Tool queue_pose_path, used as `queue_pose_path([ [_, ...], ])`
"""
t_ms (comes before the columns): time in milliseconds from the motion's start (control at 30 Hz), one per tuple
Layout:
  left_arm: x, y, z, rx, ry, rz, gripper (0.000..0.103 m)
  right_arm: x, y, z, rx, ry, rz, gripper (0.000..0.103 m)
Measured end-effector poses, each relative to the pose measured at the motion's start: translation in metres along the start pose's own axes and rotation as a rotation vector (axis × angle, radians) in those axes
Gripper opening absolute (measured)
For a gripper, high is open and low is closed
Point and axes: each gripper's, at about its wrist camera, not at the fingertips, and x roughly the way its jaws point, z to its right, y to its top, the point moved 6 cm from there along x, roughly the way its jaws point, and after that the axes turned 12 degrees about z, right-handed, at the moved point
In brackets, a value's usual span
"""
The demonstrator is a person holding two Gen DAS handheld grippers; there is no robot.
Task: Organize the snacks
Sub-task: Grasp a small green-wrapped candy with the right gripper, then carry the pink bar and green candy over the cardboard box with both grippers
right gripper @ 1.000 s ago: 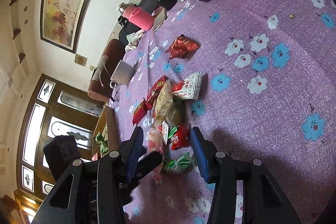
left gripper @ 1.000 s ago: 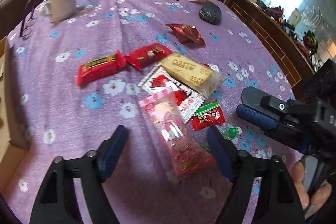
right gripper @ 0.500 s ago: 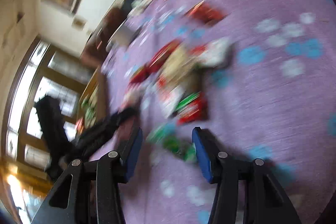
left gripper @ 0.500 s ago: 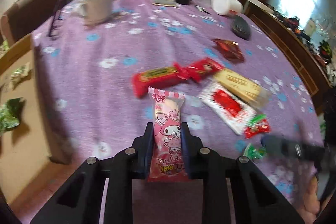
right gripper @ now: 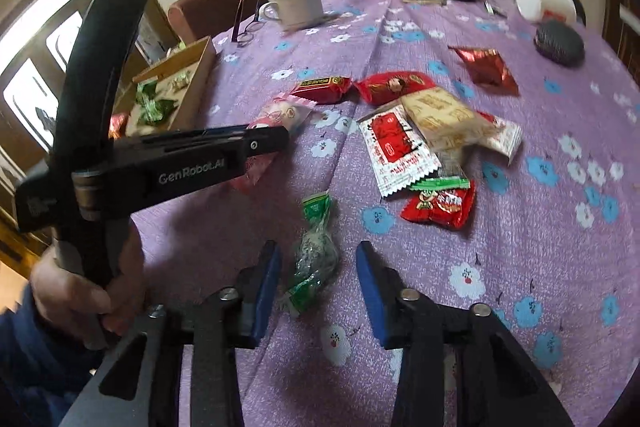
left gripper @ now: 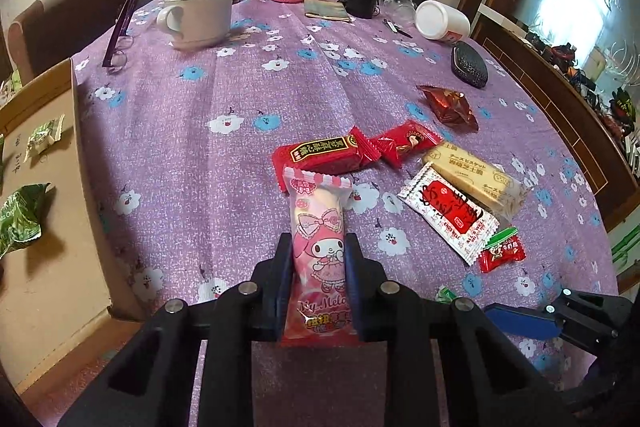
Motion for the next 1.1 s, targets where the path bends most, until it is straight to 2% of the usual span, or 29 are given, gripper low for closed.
queue_pose_path([
  [67,-0.001,-0.001,0.001,0.008,0.004,0.003,0.023,0.001,-0.001,-0.001,-0.029,-0.031,0.007,0.022],
  [167,-0.003,0.000,-0.001,0.000,-0.004,0.015,0.023,-0.003,0.002,0.007,0.009,-0.045,0.031,0.021],
  [467,-0.022,0.009,0.007,0.030,-0.004,0.118,0.023,-0.030,0.032,0.033,0.193,-0.029,0.227,0.022],
  [633,-0.032,0.015,0.013,0.067,0.017,0.179,0.023,-0.030,0.034,0.033,0.205,-0.044,0.233,0.022],
  [1100,-0.040,0.015,0.025,0.158,0.069,0.237,0.023,-0.032,0.033,0.032,0.202,-0.050,0.241,0.022],
])
